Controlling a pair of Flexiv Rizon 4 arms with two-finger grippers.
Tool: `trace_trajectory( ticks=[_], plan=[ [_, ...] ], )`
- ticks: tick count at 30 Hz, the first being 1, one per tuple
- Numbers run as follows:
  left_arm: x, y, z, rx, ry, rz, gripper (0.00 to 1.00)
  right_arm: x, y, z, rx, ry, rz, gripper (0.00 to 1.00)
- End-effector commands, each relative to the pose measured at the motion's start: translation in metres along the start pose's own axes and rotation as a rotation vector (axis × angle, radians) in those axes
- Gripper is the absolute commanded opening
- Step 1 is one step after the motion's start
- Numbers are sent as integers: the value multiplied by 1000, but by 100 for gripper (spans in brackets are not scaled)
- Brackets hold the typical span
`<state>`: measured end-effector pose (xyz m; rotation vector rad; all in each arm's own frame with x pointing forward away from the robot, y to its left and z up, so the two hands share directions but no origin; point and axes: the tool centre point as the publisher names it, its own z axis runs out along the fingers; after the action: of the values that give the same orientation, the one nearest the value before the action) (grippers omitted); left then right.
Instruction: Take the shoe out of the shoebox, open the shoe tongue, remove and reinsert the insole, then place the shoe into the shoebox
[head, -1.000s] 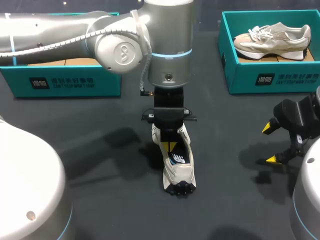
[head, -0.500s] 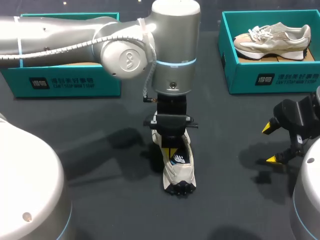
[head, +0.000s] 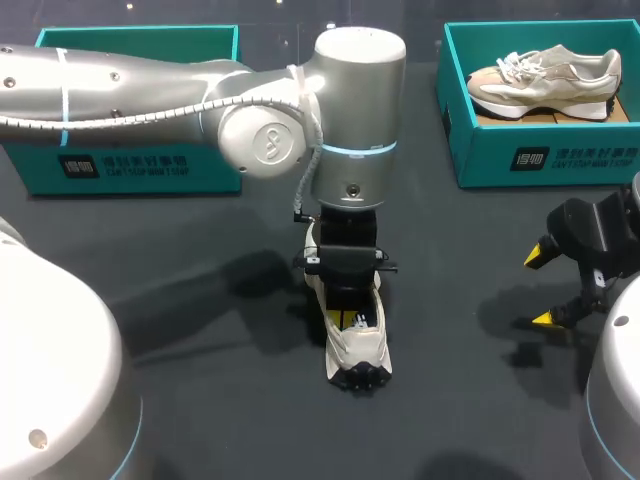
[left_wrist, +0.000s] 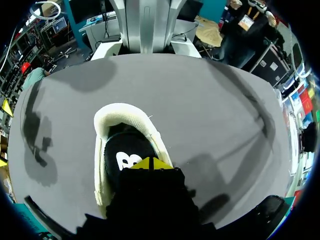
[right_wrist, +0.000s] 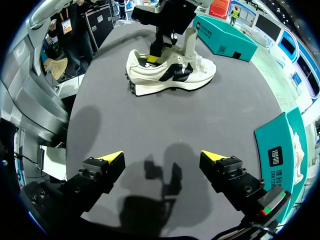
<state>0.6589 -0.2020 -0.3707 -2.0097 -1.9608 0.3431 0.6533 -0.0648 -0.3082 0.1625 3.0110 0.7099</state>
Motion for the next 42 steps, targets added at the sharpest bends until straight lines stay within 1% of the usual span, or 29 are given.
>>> trace_trajectory(
  ticks=[1, 4, 6, 9, 14, 16, 18, 21, 27, 29, 31, 35, 40, 42],
  plan=[
    [-1, 0, -3, -17, -23, 15, 0, 2, 0, 0, 3, -3, 0, 100],
    [1, -6, -11, -38, -45, 37, 0, 2, 0, 0, 3, -3, 0, 100],
    [0, -8, -8, -42, -40, 44, 0, 2, 0, 0, 3, -3, 0, 100],
    [-6, -7, 7, -32, -24, 53, 0, 2, 0, 0, 3, -3, 0, 100],
    [-14, 6, 36, -70, 3, 26, 0, 2, 0, 0, 3, -3, 0, 100],
    [-17, 12, 42, -85, 7, 0, 0, 2, 0, 0, 3, -3, 0, 100],
    [-19, 18, 43, -85, -5, -18, 0, 2, 0, 0, 3, -3, 0, 100],
    [-18, 21, 37, -97, -31, -37, 0, 2, 0, 0, 3, -3, 0, 100],
    [-15, 9, 3, -143, -116, -26, 0, 2, 0, 0, 3, -3, 0, 100],
    [-17, 5, -5, -137, -141, -10, 0, 2, 0, 0, 3, -3, 0, 100],
    [-21, 1, -6, -119, -152, 12, 0, 2, 0, 0, 3, -3, 0, 100],
    [-33, -5, 8, -90, -142, 36, 0, 2, 0, 0, 3, -3, 0, 100],
    [-45, -4, 33, -53, -105, 47, 0, 2, 0, 0, 3, -3, 0, 100],
    [-46, -2, 42, -84, -90, 35, 0, 2, 0, 0, 3, -3, 0, 100]
  ],
)
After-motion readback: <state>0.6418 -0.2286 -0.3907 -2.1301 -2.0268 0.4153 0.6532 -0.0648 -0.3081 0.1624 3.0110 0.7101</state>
